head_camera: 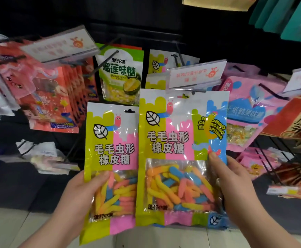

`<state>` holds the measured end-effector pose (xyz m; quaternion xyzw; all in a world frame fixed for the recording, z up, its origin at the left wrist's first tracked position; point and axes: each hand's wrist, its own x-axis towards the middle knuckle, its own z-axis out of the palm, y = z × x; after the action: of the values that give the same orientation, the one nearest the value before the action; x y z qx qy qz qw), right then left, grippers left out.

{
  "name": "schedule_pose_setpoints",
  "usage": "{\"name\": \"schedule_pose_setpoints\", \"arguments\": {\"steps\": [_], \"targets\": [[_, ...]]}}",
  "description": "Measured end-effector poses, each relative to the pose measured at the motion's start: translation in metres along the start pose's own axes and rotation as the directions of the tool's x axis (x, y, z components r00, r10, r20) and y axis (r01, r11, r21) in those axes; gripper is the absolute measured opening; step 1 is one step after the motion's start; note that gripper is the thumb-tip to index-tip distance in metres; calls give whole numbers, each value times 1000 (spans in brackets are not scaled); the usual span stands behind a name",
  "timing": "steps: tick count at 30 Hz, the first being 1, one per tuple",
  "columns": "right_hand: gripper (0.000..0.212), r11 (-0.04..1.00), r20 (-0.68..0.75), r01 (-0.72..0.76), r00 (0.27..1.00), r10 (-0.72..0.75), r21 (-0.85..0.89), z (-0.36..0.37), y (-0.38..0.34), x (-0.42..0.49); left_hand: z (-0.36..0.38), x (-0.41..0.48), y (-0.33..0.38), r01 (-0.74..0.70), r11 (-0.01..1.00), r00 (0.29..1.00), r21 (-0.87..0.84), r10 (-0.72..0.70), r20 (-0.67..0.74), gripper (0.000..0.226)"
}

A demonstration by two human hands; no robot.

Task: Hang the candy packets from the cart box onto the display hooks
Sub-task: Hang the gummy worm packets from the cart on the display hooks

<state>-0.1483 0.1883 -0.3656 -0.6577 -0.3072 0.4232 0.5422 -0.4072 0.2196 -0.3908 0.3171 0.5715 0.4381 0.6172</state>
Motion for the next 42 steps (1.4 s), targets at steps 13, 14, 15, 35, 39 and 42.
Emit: {"name": "schedule_pose_setpoints", "arguments": {"steps": [13, 14, 15, 35, 39, 42], "targets": [[19, 997, 9, -44, 999, 44, 66, -6, 0, 4, -4, 5, 1, 29, 999, 999, -24, -29, -16, 12], [19, 996, 14, -51, 999, 50, 76, -6, 0, 4, -4, 5, 2, 29, 999, 999, -21, -29, -17, 13], [18, 995, 20, -57, 998, 56, 86, -6, 1, 4, -5, 5, 2, 29, 999, 999, -19, -30, -16, 13], [22, 999, -130, 32, 991, -36, -32, 37, -11, 94, -48, 21, -12, -28, 998, 990, 55, 35, -139, 15], [46, 1000, -121, 11, 993, -12, -15, 44, -10, 111, -49, 21, -15, -14, 999, 994, 33, 17, -112, 17], [60, 999, -147, -18, 989, 11, -45, 45, -11, 121, -43, 21, -16, -23, 1000, 996, 19, 24, -90, 14]]}}
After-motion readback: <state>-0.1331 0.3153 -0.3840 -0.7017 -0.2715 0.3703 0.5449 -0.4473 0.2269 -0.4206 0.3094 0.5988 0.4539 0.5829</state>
